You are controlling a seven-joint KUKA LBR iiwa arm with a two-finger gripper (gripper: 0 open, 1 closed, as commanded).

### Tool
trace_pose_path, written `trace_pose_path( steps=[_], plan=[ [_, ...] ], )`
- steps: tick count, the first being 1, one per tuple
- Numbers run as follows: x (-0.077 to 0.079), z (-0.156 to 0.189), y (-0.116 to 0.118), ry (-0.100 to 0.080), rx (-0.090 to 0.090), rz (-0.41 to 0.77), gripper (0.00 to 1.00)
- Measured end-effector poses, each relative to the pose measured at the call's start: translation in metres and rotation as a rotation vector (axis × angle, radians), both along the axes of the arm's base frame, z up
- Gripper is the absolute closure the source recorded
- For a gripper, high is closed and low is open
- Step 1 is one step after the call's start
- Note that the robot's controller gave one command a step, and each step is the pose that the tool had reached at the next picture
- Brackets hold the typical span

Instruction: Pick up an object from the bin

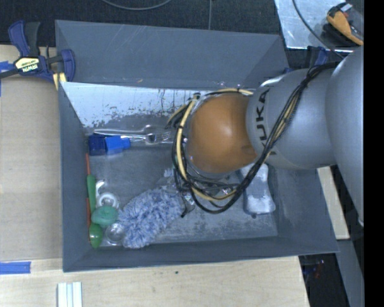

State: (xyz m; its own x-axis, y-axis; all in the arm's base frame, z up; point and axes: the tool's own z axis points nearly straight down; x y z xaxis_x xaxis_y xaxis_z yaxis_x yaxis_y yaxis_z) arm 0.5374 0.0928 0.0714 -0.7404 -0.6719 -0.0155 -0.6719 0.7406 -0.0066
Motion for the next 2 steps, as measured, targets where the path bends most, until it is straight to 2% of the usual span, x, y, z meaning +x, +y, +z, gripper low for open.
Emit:
trace_pose_path(
  steps=[2],
  plan=[
    [0.0,0.037,-0.001,0.0,-0.001,-0.002,1.0]
  ],
)
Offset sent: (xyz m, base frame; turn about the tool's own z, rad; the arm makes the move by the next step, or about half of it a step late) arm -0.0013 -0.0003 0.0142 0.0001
